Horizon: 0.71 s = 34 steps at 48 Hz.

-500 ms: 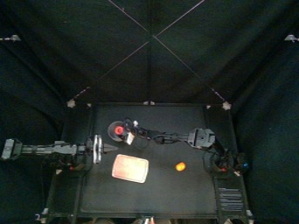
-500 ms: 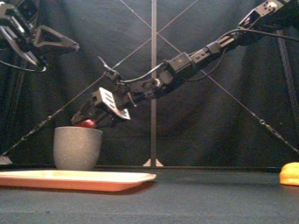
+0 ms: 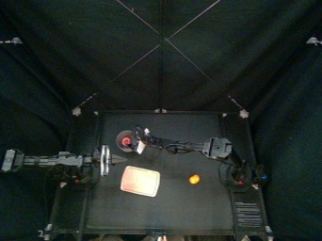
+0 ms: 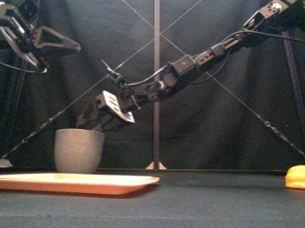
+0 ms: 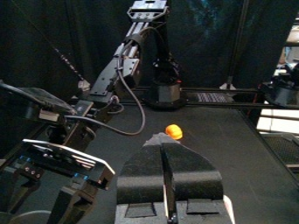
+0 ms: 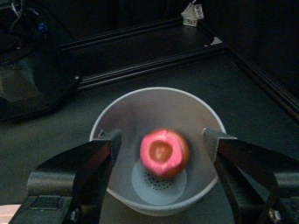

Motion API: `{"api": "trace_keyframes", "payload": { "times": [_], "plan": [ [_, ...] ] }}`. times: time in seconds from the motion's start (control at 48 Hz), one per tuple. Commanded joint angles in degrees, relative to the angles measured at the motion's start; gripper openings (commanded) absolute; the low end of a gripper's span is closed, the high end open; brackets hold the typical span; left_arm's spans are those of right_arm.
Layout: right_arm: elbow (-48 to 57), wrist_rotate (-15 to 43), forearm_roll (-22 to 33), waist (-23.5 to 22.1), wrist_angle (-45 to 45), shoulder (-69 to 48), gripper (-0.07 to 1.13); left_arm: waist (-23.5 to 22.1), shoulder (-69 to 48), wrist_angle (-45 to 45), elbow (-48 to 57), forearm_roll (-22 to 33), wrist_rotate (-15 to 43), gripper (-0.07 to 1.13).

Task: Pick the donut then place it in the grey bowl
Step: Drop donut in the grey bowl and return to neutral

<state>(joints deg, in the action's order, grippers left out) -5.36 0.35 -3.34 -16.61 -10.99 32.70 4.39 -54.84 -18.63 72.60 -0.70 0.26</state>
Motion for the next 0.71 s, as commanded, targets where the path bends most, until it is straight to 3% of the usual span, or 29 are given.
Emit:
{"api": "trace_keyframes", "payload": {
  "times": [0.021,0.292,0.5,0.708],
  "plan": [
    [1.0,-0.2,0.3,-0.1,1.2,-6.2,1.06,0.2,0.2,-0.4,-0.6,0.0,0.0,-0.01],
    [14.3,0.1,3.1,0.4,10.5,-19.6,1.06,0.2,0.2,-0.4,0.2,0.0,-0.3,-0.01],
    [26.5,0.0,3.5,3.5,8.6,-28.7,1.06,0.2,0.2,-0.6,0.3,0.0,-0.3,-0.01],
    [38.9,0.2,1.6,6.8,-0.6,-36.7,1.06,0.1,0.2,-0.7,0.7,0.0,-0.4,-0.01]
  ]
}}
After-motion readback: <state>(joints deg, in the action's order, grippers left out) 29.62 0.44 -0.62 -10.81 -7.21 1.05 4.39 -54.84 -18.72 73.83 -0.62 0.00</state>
